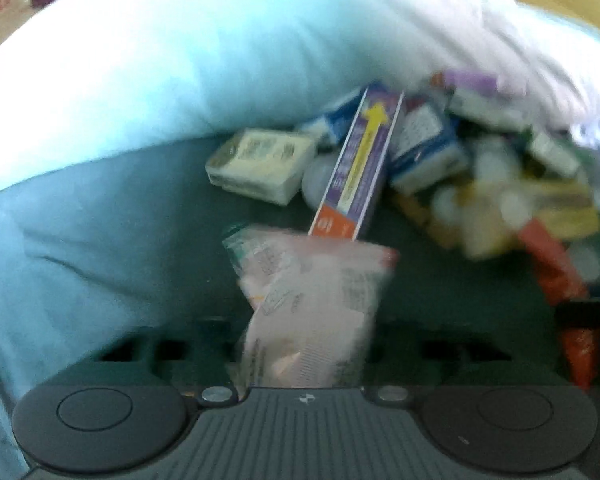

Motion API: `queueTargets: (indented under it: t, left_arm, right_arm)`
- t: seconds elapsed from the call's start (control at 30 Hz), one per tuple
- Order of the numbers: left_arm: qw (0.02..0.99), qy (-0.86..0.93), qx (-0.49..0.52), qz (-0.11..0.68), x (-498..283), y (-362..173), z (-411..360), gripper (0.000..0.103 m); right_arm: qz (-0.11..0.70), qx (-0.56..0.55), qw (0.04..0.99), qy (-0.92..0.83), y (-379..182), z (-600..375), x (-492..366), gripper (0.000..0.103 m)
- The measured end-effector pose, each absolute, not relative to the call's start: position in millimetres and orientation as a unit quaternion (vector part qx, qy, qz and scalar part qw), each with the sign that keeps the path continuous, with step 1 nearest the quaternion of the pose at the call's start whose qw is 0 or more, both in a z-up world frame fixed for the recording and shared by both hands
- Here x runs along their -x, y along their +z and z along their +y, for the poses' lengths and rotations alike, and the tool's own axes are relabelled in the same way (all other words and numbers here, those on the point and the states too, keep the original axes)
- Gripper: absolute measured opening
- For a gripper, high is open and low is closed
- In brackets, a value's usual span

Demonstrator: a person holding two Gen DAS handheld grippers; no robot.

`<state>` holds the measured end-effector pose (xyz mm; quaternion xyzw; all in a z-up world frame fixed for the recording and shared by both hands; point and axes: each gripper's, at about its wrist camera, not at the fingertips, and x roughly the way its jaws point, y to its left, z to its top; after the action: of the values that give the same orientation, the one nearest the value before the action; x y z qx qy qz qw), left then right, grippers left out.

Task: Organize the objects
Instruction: 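Carry the sachet and bag over the blue basket and open both grippers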

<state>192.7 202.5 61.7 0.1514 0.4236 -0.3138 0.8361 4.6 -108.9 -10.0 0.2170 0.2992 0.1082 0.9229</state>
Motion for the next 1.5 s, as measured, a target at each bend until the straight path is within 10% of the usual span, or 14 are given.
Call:
queueTargets:
  t: [0.73,1.5]
  left_arm:
    - [0.971,-0.099,-0.013,0.218,-19,270,404,0.043]
    - [0.957,0.087,0.107,0.257,39,262,661,0.043]
  right_arm:
    - [0.190,-0.113,0.945,0.240,175,26,-11,0.017]
    - [0.267,0.004,0.856,0.442,266,344,-23,0.017]
